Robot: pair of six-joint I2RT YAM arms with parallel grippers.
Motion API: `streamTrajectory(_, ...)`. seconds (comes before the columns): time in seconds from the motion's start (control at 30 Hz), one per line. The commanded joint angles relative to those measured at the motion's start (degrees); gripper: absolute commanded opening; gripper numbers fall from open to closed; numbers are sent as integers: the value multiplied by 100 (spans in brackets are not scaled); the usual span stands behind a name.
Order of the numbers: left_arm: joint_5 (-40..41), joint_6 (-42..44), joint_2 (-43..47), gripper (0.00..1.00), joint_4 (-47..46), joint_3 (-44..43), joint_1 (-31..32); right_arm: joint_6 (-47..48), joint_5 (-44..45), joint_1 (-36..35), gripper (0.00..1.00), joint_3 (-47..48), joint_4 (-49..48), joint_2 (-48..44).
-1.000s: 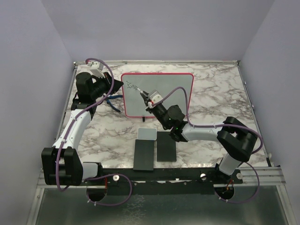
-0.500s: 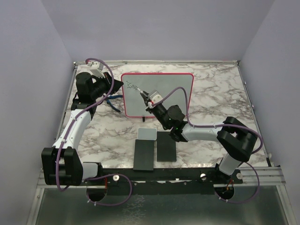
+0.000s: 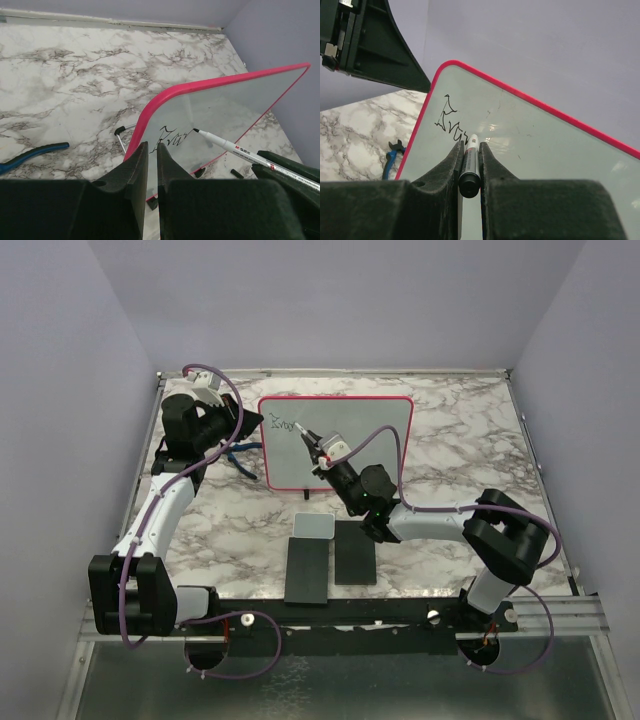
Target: Write a sentence on the whiteboard
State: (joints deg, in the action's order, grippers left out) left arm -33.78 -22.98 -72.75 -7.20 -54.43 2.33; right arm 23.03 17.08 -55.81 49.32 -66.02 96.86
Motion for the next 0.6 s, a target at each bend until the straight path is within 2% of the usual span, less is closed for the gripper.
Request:
streamTrajectory(0.0, 12, 47, 165, 13, -39, 73, 3, 99, 285, 0, 1, 10, -295, 37)
streamTrajectory(0.27, 13, 43, 165, 13, -30, 73, 1, 61, 259, 0, 1, -61, -262, -15)
streamTrajectory(0.57, 27, 45, 173, 13, -36, 73, 3, -79, -373, -49, 1, -558, -374, -421)
